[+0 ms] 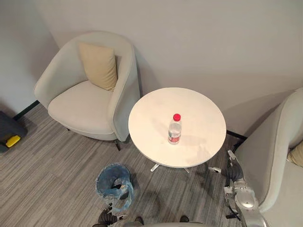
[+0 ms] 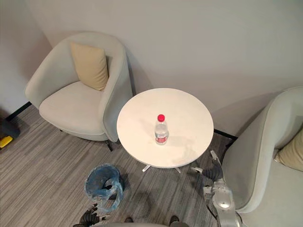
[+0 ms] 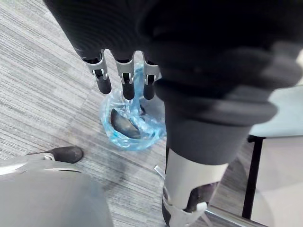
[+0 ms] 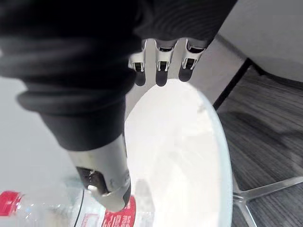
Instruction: Gather rubbish on tea table into small bin, then transfer packed bag to large trash can.
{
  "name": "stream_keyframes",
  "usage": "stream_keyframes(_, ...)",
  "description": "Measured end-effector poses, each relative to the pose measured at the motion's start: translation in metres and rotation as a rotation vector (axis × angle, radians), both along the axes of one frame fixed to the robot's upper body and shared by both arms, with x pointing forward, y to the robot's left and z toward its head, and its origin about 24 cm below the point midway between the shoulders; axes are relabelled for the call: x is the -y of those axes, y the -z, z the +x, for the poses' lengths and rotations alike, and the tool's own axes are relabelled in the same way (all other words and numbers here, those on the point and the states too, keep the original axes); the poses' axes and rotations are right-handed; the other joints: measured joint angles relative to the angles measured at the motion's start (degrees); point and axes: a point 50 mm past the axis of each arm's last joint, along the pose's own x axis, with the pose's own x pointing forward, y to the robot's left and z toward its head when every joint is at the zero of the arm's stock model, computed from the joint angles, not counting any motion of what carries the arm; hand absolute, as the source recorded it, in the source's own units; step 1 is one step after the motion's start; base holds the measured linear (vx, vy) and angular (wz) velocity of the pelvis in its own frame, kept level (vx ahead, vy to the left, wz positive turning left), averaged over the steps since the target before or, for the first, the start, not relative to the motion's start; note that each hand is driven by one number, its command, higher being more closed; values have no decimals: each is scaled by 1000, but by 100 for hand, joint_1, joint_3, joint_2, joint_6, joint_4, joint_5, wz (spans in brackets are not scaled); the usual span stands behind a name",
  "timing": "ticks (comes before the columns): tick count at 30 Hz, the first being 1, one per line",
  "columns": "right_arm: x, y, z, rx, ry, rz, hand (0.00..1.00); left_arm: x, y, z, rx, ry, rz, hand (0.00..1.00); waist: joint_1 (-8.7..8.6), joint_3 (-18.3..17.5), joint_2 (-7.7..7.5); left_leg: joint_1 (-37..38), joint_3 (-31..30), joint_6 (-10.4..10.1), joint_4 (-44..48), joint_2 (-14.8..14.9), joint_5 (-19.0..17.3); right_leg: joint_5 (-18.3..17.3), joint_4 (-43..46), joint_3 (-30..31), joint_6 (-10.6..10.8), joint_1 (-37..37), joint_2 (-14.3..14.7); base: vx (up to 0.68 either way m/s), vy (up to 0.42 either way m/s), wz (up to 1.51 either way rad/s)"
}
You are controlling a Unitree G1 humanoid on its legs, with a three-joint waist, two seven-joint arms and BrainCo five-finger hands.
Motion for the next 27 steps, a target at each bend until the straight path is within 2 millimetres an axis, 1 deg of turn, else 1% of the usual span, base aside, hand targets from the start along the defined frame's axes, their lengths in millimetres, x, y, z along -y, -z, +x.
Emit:
stream_keyframes(7,-22,-11,22,56,-122,-21,0,0,-1,0,0,55,13,0,6,7,14,-54,-249,1,20,-17,1,8,-172,-206,-9,161,-1,11,-5,17)
stream_keyframes(11,-29,-16,33,76,-156,-31,0,2,0,-3,-13,80,10,0,15,18,31,-140,-380,12,22,-29,9,62,-254,-289,-10,160,0,-40,4,13)
stream_keyframes(15,-32,-14,41,66,-162,-37,0,2,1,-3,-15,80,11,0,31,39,62,-193,-443,38,-6,-54,62,142,-354,-354,-21,174,-11,-50,10,9)
stream_keyframes(18,-37,-12,46,55,-186,-41,0,3,1,-4,-17,83,10,0,29,63,92,-232,-487,37,-37,-65,110,196,-424,-390,-18,174,-11,-48,8,7)
stream_keyframes(20,-37,-12,47,55,-180,-32,0,5,1,-4,-20,99,8,0,34,83,116,-267,-549,37,-43,-72,133,210,-446,-441,-17,175,-10,-34,1,12)
stream_keyframes(25,-34,-9,57,37,-148,-25,0,5,1,-5,-23,100,7,0,33,121,112,-263,-641,28,-194,-70,245,230,-470,-524,-36,164,-2,-35,-3,9)
stream_keyframes(27,-34,-8,57,34,-146,-24,0,5,1,-5,-22,100,7,0,44,124,110,-264,-655,28,-203,-71,246,230,-473,-534,-36,166,-2,-26,6,4)
